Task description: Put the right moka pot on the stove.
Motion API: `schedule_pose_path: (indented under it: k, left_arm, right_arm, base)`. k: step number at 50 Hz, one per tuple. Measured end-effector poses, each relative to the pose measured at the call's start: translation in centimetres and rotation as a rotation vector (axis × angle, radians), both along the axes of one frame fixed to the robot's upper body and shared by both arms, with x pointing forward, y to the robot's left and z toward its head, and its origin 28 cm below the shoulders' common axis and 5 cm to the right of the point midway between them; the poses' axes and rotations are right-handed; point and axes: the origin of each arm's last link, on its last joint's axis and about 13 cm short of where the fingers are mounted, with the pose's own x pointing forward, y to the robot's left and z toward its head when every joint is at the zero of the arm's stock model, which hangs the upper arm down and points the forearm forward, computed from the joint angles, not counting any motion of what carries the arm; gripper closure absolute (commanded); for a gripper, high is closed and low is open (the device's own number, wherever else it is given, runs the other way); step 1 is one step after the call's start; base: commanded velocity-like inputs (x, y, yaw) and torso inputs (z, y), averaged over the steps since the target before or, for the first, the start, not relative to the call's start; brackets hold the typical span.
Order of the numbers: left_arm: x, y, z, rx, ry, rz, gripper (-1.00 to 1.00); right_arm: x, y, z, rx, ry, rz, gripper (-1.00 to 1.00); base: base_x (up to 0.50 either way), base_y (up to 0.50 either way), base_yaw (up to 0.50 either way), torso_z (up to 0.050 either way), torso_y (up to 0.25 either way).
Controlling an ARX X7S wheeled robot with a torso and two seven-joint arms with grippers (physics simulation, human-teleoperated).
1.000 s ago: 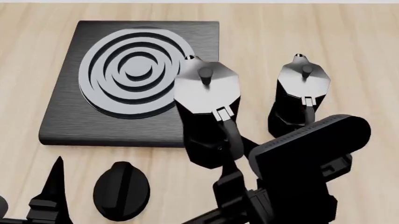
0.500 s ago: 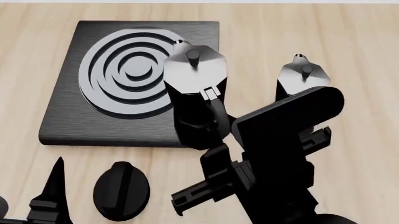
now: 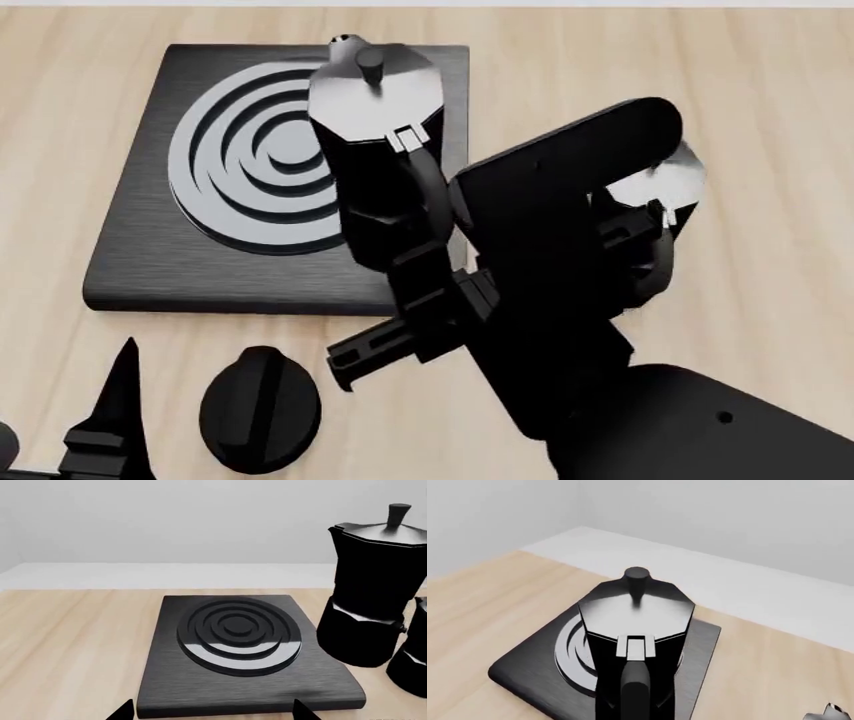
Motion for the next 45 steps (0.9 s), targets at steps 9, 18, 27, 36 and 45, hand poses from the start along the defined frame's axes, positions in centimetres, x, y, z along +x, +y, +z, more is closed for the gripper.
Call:
schedule_pose_path:
  k: [9,18,27,36,45]
  left_arm:
    - [0.0,0.0,0.0,0.000,0.001,0.000,-1.00]
    - [0.0,0.0,0.0,0.000,0.001,-0.001,-1.00]
    - [0.0,0.0,0.0,0.000,-0.001,-0.003,-1.00]
    - [-0.1,0.0,-0.1,0.001,-0.003,-0.005,-1.00]
    - [-0.1,0.0,-0.1,0.001,-0.005,-0.007,-1.00]
  right_arm:
    - [1.2,0.6,0.5,0.022,0.007,0.011,1.00]
    - [2.7,1.2,0.9,0.049,0.011,0.020,1.00]
    - [4.0,1.8,1.2,0.072,0.011,0.028,1.00]
    - [5.2,2.3,1.3,0.085,0.008,0.036,1.00]
    - [6.4,3.0,1.2,0.100,0.005,0.043,1.00]
  base:
    - [0.00,0.00,0.00,0.000,0.001]
    - [0.00,0.00,0.00,0.000,0.001]
    - [0.00,0.00,0.00,0.001,0.001]
    - [0.00,0.00,0.00,0.000,0.001]
    - [0.00,0.00,0.00,0.000,0.001]
